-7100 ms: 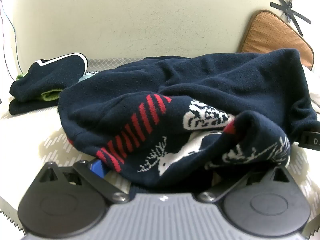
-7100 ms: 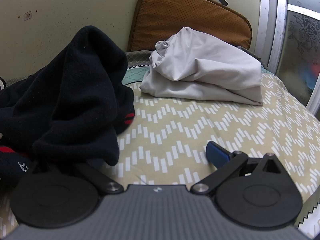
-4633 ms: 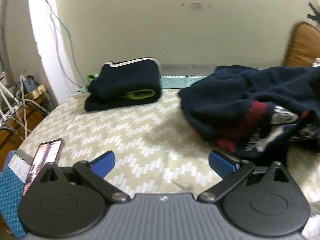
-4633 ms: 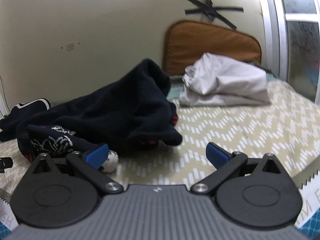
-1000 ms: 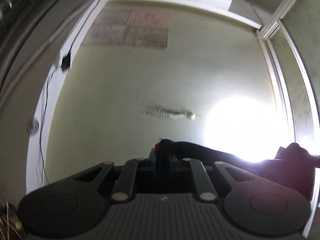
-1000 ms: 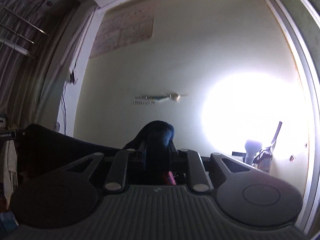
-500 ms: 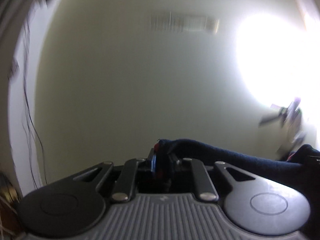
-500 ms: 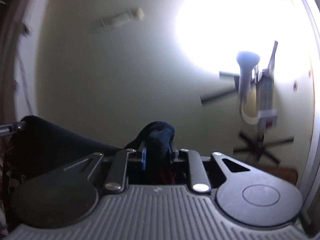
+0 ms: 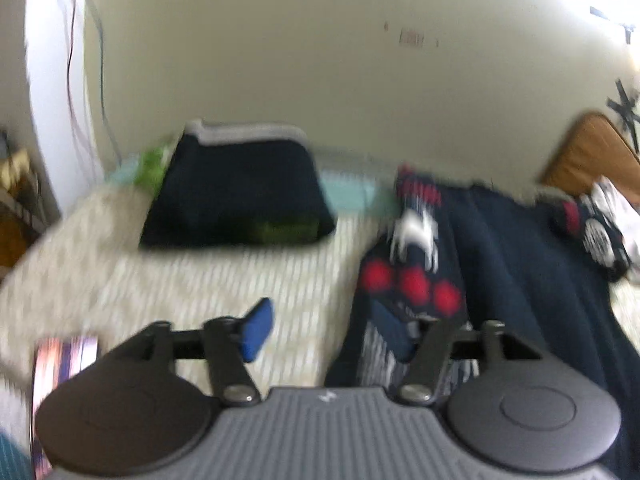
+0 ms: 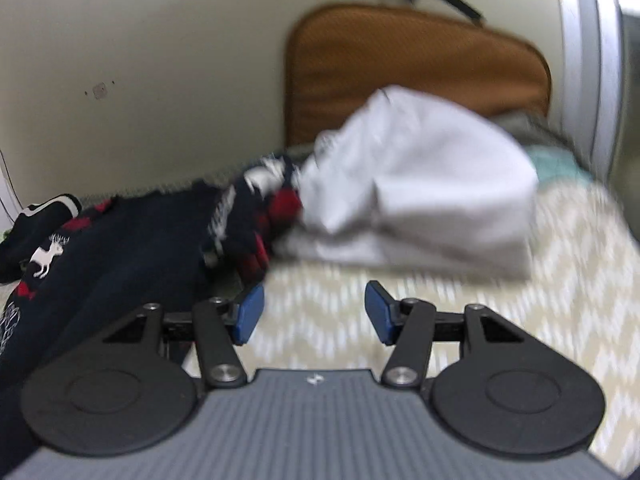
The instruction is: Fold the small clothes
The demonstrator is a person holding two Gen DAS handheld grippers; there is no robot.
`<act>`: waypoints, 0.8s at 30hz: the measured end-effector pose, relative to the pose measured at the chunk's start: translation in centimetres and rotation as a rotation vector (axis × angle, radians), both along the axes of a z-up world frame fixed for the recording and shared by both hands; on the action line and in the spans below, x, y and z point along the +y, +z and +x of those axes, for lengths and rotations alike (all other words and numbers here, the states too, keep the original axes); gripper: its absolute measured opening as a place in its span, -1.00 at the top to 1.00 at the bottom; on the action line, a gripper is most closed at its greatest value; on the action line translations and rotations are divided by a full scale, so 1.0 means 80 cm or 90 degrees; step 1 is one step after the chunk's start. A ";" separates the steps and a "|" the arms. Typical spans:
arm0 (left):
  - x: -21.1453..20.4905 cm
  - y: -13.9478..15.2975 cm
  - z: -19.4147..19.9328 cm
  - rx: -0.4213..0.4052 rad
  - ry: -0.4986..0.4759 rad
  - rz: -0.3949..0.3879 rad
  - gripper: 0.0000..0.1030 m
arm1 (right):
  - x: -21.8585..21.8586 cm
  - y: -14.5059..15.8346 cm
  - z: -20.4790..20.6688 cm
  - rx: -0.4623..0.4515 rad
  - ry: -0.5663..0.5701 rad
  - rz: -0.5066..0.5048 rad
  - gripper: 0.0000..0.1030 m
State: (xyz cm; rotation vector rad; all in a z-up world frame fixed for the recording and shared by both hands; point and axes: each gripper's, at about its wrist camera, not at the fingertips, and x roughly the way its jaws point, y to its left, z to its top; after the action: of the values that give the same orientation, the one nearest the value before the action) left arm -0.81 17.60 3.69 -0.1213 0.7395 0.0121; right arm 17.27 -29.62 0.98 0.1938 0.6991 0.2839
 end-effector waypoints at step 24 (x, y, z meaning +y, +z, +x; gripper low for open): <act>0.041 -0.007 -0.152 0.017 0.085 -0.038 -0.63 | 0.195 0.049 -0.042 0.135 0.414 0.291 -0.03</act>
State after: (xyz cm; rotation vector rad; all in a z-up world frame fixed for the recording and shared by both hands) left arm -12.99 20.91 3.11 -0.2283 0.7569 0.1194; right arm 13.88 -14.05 4.86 0.4336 0.8895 1.0615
